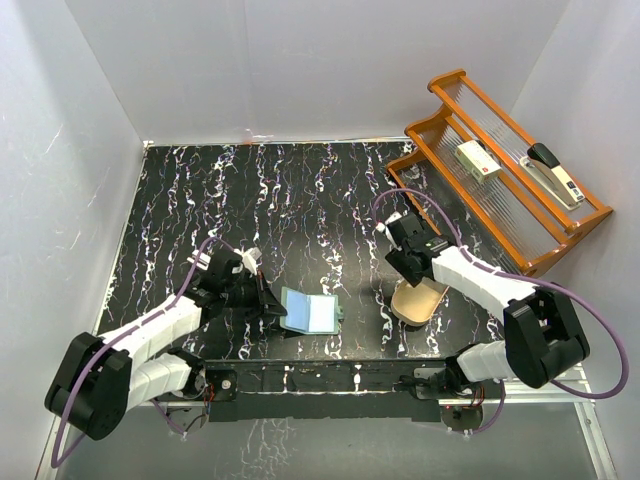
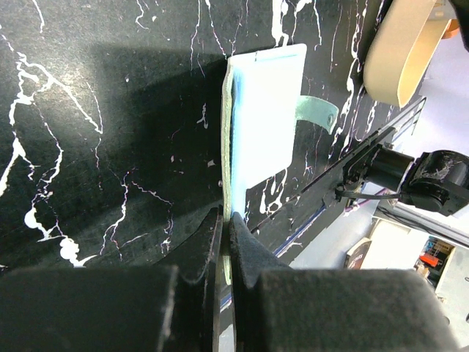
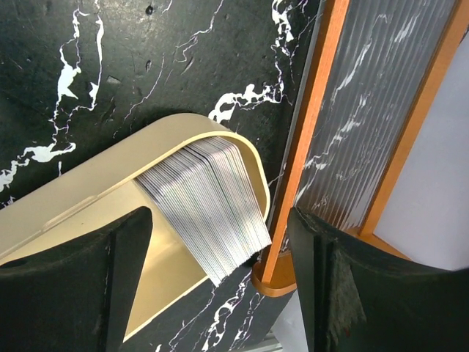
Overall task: Put the credit cards into the card holder
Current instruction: Pick up the credit card from the storage box.
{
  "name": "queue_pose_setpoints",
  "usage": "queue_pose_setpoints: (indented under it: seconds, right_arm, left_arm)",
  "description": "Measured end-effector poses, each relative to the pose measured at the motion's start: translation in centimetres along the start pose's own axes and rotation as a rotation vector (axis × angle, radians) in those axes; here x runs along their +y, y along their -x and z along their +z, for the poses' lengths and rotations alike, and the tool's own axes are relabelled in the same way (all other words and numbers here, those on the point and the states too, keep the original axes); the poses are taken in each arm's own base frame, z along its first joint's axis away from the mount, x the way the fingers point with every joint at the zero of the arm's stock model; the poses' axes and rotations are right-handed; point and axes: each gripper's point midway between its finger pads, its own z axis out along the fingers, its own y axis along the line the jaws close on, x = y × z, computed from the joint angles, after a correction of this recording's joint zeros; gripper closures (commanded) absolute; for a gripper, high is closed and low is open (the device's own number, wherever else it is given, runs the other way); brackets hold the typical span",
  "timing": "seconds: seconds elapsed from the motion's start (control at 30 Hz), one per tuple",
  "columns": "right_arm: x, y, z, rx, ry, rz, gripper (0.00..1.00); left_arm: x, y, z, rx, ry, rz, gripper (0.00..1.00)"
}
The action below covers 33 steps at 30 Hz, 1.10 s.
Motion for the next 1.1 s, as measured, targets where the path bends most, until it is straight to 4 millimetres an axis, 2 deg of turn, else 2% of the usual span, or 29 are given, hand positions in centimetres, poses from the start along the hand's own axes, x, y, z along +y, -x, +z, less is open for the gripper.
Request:
queue_pose_setpoints:
  seconds: [0.1, 0.3, 0.57, 1.1]
  right_arm:
    - [0.2, -0.6, 0.4, 0.008, -0.008, -0.007, 0.30]
    - [-0.4, -0.9, 0.7, 0.014, -0.054, -0.014, 0.44]
    - [-1.8, -0.7, 0.2, 0.002, -0.113, 0.003, 0.48]
    - [-1.7, -0.4, 0.0, -0.012, -0.100, 0.000, 0.88]
  left_arm:
    - [0.0, 0.0, 0.1, 0.005, -0.002, -0.001, 1.00]
    - [0.2, -0.2, 0.2, 0.014, 0.002, -0.006, 1.00]
    - [0.2, -0.2, 0.3, 0.021, 0.004, -0.002, 1.00]
    - [0.2, -0.2, 0.3, 0.024, 0.003, -0.008, 1.00]
